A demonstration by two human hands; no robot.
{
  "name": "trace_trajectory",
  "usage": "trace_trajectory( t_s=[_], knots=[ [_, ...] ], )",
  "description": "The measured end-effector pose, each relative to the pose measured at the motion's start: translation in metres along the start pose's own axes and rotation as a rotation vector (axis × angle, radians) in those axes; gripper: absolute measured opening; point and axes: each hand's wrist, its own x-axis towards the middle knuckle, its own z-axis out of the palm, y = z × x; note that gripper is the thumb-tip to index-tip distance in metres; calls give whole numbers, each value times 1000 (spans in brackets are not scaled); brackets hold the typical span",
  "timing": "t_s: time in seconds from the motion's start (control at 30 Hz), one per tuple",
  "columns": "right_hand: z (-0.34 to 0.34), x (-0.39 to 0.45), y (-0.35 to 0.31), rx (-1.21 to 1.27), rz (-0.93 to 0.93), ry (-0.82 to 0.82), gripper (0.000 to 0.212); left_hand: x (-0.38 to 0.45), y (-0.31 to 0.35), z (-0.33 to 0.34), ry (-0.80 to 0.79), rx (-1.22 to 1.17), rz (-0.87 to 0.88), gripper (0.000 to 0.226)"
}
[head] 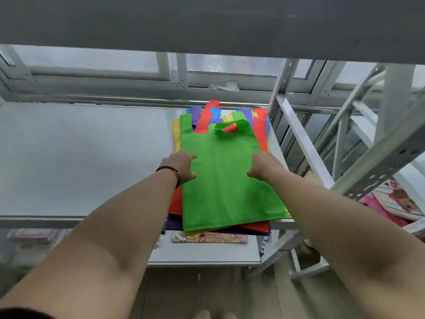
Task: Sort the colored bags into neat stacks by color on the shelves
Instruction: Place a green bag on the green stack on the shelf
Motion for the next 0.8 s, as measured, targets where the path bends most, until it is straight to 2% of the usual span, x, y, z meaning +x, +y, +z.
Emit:
trace_trajectory(
  t_s=[0.07,0.2,0.33,0.47,0.57,0.63,0.73,0.8],
  knots=[
    [3,-1,6,6,103,-73,18,1,-1,2,-9,4,-18,65],
    [12,-3,21,111,217,-182,49,3,-3,12,-73,-60,-66,70],
    [14,-5,34,231,269,-179,59,4,-1,19,-65,-133,-114,75],
    [11,-17,33,185,285,-91,47,7,5,22,-71,-176,-189,83],
    [12,-33,26,41,202,17,34,9,6,25,-79,-208,-224,89],
    [20,-42,24,27,146,29,30,10,6,25,-78,-220,-252,96],
    [31,-48,26,136,121,-35,30,12,5,26,-100,-222,-308,102],
    [31,-51,27,347,145,-105,27,10,5,22,-103,-242,-336,103]
  ],
)
